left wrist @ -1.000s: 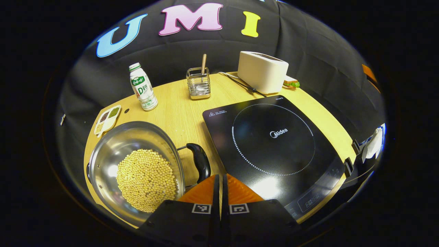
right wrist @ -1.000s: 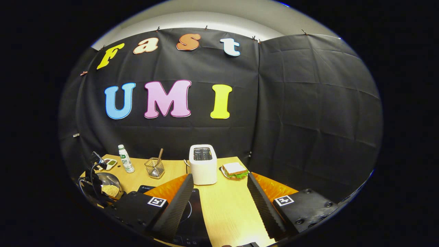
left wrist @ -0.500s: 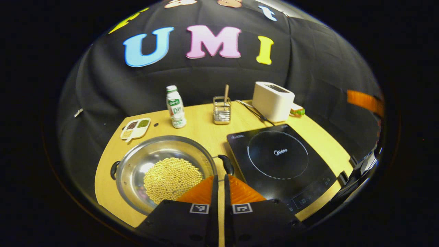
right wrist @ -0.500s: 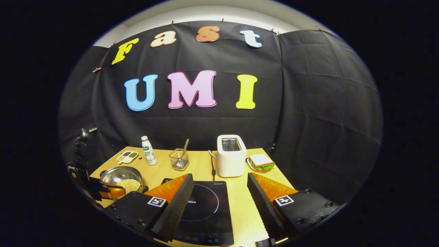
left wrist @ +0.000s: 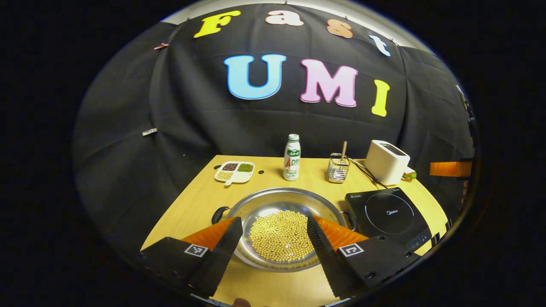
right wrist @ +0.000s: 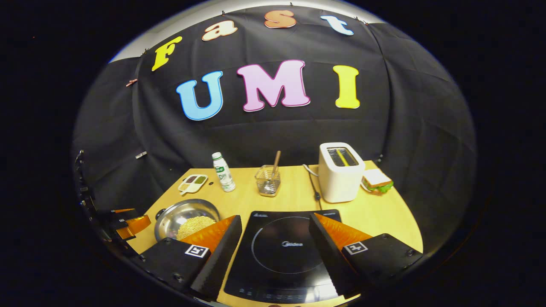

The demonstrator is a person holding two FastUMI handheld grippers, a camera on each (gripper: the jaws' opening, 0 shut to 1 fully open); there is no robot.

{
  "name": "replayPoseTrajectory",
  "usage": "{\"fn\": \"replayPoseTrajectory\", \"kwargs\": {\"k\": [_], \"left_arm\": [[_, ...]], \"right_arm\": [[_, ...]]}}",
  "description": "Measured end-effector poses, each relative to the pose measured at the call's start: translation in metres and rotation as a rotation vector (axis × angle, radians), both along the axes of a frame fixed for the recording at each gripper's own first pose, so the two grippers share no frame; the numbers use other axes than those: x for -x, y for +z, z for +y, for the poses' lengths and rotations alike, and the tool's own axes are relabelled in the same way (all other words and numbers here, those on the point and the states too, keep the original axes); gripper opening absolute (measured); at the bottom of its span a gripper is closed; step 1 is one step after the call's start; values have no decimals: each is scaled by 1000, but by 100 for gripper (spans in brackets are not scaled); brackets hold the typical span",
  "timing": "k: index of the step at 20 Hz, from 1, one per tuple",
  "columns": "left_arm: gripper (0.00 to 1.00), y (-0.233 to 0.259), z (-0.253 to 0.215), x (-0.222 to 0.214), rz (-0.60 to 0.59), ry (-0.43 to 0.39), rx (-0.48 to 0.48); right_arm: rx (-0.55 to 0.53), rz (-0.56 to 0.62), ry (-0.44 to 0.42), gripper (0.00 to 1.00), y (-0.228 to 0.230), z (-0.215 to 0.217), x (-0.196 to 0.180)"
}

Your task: First push the handle of the pot to place it horizontally, then grasp the pot with both hands and set it on the induction cooktop.

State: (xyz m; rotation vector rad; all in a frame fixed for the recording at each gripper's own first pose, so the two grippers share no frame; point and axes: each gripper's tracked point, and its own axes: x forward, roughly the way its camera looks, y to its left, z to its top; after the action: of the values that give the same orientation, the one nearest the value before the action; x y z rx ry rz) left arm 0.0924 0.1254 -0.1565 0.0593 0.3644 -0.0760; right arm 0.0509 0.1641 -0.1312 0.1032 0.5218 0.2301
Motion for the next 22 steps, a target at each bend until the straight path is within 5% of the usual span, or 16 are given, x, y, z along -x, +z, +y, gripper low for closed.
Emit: {"fn": "replayPoseTrajectory", "kwargs": {"k": [10, 22], "left_arm": [[95, -8, 76, -6, 0, 46, 9], [95, -31, 103, -60, 45, -4, 35]], "right_arm": [[-94, 266, 154, 99, -74, 122, -5], [-91, 477, 60, 99, -163, 151, -14]]}}
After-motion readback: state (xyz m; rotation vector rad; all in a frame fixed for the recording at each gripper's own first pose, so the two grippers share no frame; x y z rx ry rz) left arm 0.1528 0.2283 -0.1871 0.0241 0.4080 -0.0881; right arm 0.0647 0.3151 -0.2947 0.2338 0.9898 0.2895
